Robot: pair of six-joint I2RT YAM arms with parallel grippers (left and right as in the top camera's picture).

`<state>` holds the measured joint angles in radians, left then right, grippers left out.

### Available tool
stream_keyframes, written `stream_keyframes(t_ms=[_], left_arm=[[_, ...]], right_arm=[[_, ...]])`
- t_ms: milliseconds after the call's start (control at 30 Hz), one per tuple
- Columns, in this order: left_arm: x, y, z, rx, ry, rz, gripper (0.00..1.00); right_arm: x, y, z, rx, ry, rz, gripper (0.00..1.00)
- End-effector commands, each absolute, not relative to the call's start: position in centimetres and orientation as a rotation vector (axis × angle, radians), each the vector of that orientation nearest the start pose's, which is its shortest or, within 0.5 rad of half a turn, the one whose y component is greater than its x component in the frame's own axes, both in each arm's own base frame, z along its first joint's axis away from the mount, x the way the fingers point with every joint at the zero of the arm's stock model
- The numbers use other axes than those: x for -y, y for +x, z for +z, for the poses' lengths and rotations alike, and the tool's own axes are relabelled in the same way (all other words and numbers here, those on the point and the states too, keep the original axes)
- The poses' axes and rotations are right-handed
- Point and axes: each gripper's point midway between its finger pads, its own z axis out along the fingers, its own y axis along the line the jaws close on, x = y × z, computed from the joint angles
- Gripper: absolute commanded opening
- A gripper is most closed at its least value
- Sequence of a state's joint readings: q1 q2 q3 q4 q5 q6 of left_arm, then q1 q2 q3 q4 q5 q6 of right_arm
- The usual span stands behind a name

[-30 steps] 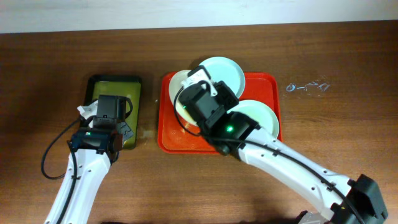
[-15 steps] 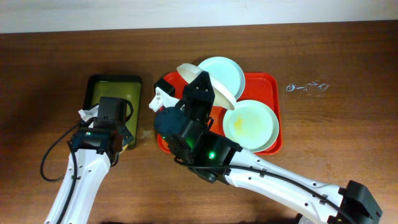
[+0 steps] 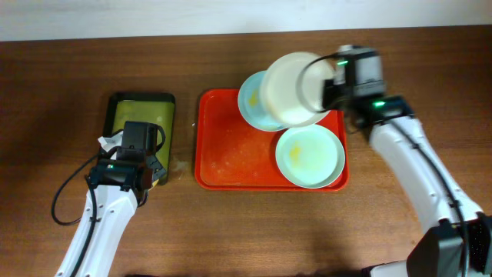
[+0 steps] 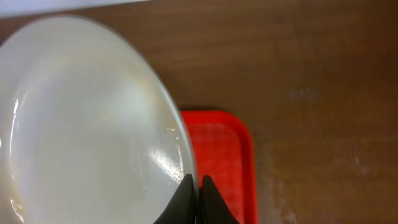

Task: Clean dirty plates on tray and stack at the side
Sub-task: 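Carry the white plate right and set it on the table, then return the right gripper to the light blue plate and grasp its rim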

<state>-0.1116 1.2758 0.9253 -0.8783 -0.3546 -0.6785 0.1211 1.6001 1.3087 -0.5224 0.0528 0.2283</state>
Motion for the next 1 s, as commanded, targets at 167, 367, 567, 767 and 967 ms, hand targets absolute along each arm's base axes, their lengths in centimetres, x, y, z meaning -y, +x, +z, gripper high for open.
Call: stream_keyframes(t_ms=[167,367,567,767,967], left_arm=[[-3.1,27.6,11.8,-2.538,-0.842,0.270,0.00],[-3.1,27.6,11.8,-2.539,-0.841,0.269,0.00],[-3.1,27.6,11.8,-2.540,-0.841,0.271,0.00],[-3.1,27.6,11.8,-2.540,-0.841,0.271,0.00],[-3.1,27.6,11.8,-2.540,-0.841,0.269,0.00]], right_arm=[[12.7,43.9,9.2,-2.462,0.802,0.218,0.04],[21.2,40.0,7.0,-2.433,1.057,-0.035,0.04],[19.4,40.0,7.1,-2.495,0.964,0.083,0.92],[11.3,44.0,18.5,-2.339,0.380,0.287,0.98],[-6.2,48.6,13.7,-2.397,-0.275,0.186,0.98]])
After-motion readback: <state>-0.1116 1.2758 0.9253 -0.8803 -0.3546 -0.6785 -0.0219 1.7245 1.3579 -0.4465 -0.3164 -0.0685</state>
